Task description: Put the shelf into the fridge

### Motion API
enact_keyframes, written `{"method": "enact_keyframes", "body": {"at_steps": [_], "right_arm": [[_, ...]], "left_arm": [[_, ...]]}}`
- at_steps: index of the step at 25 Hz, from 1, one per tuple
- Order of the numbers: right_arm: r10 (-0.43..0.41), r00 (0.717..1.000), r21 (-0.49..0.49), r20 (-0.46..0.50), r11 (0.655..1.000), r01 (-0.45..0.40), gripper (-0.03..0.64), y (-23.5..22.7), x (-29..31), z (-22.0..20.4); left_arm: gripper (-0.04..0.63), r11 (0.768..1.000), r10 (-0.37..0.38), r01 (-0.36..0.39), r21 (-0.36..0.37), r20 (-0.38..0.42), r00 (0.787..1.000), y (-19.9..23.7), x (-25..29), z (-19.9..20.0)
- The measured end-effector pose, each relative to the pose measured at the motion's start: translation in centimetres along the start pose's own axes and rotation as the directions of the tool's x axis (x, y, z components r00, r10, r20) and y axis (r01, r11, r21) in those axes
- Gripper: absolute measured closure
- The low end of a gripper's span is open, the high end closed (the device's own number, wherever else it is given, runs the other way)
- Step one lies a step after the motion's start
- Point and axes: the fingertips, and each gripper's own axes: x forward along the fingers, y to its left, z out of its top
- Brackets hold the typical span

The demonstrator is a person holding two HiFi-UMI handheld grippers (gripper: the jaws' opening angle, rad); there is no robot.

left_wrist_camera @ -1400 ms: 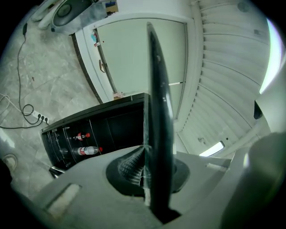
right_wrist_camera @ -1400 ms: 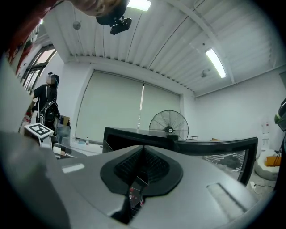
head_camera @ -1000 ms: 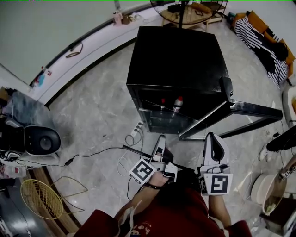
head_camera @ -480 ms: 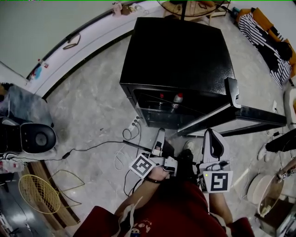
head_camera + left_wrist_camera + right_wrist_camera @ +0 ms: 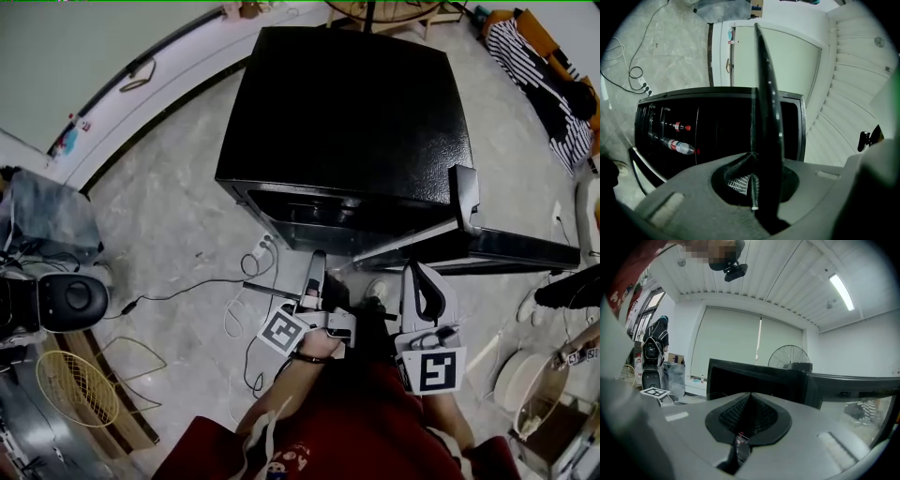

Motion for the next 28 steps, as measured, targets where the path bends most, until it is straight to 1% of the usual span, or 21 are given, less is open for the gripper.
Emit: {"method": "enact_keyframes", "body": {"at_steps": [3,6,7,10,14,19,21,28], "right_arm": [[0.023,0.999,-0.011,0.039,1.000,-0.022,0.617,-0.3,0.4,0.7],[0.039,0.999,-0.001,-0.002,0.999,-0.039,0.617,-0.4,0.5,0.2],[0.043,0.999,-0.002,0.000,0.999,-0.043,0.617,-0.5,0.5,0.2],[0.057,0.997,-0.019,0.055,0.998,-0.056,0.617,-0.7,0.6,0.7],[0.059,0.998,-0.007,0.016,0.998,-0.059,0.617,-0.9,0.8,-0.1],[0.066,0.998,-0.008,0.025,0.998,-0.065,0.617,-1.0,0.7,-0.2],[0.058,0.998,-0.010,-0.007,0.998,-0.058,0.617,-1.2,0.5,-0.7],[0.054,0.998,0.003,-0.019,0.999,-0.054,0.617,-1.5,0.2,-1.3]], "left_arm": [[0.580,1.000,-0.013,0.013,0.003,0.020,1.000,-0.1,1.1,-0.1],[0.580,1.000,-0.028,0.028,0.008,0.035,0.999,-0.1,2.3,-0.1],[0.580,0.999,-0.032,0.032,0.008,0.038,0.999,0.0,2.7,-0.1],[0.580,0.999,-0.035,0.035,0.009,0.047,0.998,0.2,3.8,-0.1],[0.580,0.999,-0.041,0.040,0.027,0.061,0.997,0.6,5.1,0.0],[0.580,0.999,-0.030,0.027,0.039,0.081,0.996,1.7,6.4,0.1],[0.580,0.998,-0.032,0.028,0.049,0.083,0.996,1.8,6.8,0.1],[0.580,0.996,-0.064,0.058,0.062,0.094,0.993,1.9,8.5,0.2]]}}
